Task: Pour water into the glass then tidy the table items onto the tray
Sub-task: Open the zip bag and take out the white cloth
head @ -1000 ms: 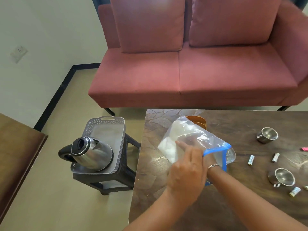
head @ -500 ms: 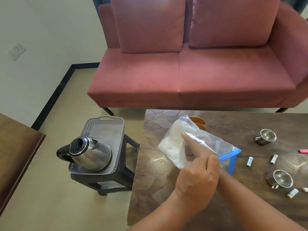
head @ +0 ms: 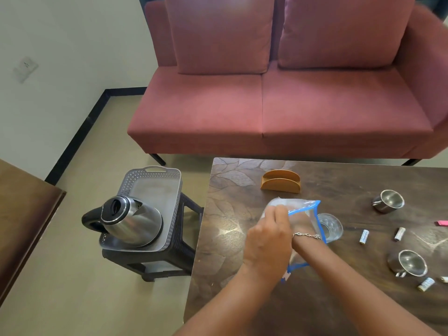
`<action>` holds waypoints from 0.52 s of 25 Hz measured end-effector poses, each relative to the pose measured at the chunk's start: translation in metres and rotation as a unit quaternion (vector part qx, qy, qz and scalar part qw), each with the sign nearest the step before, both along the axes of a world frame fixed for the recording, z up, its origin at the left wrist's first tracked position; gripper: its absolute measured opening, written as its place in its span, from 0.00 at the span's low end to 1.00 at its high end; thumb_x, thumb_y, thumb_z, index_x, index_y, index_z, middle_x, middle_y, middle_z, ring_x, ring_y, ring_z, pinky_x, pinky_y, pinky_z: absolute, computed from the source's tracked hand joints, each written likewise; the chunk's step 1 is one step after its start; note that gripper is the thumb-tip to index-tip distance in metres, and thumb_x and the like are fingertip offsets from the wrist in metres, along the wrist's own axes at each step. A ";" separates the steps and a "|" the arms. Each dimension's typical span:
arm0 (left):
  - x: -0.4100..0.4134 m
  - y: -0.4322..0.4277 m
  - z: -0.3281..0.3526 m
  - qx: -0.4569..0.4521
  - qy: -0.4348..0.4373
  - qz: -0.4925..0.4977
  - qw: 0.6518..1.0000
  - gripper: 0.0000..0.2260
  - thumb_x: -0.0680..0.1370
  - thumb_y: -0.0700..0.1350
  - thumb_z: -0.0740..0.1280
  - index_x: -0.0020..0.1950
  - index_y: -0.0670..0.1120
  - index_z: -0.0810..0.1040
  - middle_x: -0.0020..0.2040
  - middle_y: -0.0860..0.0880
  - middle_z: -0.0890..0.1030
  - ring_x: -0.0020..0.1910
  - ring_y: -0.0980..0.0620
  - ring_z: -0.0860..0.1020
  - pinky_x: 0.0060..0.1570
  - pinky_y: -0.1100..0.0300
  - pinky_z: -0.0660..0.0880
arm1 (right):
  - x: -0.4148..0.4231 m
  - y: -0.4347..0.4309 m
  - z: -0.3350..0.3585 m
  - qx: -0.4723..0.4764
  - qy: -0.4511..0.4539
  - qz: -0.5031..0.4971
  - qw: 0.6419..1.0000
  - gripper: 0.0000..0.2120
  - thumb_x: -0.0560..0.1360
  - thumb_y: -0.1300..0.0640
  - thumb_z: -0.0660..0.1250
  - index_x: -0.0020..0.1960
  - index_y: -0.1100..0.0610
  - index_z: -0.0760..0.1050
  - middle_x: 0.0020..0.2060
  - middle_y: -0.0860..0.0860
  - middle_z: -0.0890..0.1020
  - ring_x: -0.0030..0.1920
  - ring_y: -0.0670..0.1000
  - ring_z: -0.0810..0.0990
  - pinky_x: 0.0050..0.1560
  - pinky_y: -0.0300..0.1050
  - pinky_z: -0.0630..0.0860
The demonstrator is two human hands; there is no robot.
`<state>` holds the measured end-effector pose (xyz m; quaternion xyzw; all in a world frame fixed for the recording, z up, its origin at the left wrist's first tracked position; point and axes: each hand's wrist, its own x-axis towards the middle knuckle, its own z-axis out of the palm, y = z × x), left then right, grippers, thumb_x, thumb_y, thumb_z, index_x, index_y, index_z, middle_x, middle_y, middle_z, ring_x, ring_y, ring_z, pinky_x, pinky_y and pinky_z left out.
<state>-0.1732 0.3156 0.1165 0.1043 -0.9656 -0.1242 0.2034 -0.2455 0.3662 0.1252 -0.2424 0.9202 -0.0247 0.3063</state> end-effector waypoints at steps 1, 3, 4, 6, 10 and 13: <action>-0.002 -0.004 0.002 0.024 -0.005 0.014 1.000 0.07 0.69 0.44 0.62 0.40 0.48 0.63 0.29 0.53 0.73 0.19 0.56 0.72 0.16 0.66 0.63 | -0.005 0.001 0.003 -0.020 0.012 -0.002 1.000 0.21 0.80 0.63 0.53 0.30 0.55 0.52 0.30 0.52 0.61 0.36 0.47 0.63 0.40 0.42 0.66; -0.006 -0.010 0.003 0.100 -0.019 0.031 0.994 0.03 0.71 0.45 0.56 0.39 0.47 0.65 0.30 0.50 0.74 0.20 0.52 0.74 0.17 0.64 0.63 | -0.004 -0.004 0.009 -0.032 0.030 0.007 0.999 0.20 0.77 0.64 0.55 0.29 0.56 0.54 0.28 0.50 0.60 0.37 0.49 0.66 0.42 0.43 0.64; -0.007 -0.014 0.004 0.140 -0.032 0.039 0.989 0.06 0.72 0.46 0.55 0.39 0.46 0.67 0.31 0.48 0.75 0.23 0.48 0.75 0.19 0.63 0.63 | -0.001 -0.005 0.016 -0.049 0.060 0.008 0.997 0.19 0.76 0.64 0.57 0.28 0.55 0.56 0.27 0.49 0.61 0.36 0.51 0.68 0.41 0.43 0.63; -0.010 -0.020 0.008 0.188 -0.055 0.058 0.979 0.11 0.74 0.47 0.52 0.41 0.43 0.69 0.37 0.44 0.77 0.32 0.41 0.77 0.28 0.58 0.63 | 0.008 -0.005 0.030 -0.107 0.102 0.003 0.989 0.16 0.74 0.64 0.58 0.29 0.56 0.60 0.28 0.50 0.66 0.39 0.54 0.71 0.41 0.43 0.63; -0.019 -0.034 0.012 0.224 -0.044 0.085 0.970 0.05 0.77 0.39 0.58 0.41 0.44 0.64 0.42 0.41 0.77 0.39 0.38 0.74 0.34 0.56 0.60 | 0.021 -0.006 0.054 -0.143 0.155 0.026 0.977 0.09 0.77 0.64 0.53 0.51 0.60 0.72 0.51 0.56 0.78 0.53 0.58 0.77 0.44 0.46 0.68; -0.022 -0.043 0.012 0.221 -0.052 0.100 0.969 0.06 0.77 0.39 0.58 0.42 0.44 0.63 0.43 0.41 0.76 0.41 0.39 0.74 0.35 0.56 0.59 | 0.012 0.001 0.068 -0.234 0.184 -0.039 0.954 0.06 0.75 0.64 0.59 0.40 0.59 0.70 0.44 0.59 0.80 0.45 0.60 0.77 0.38 0.42 0.61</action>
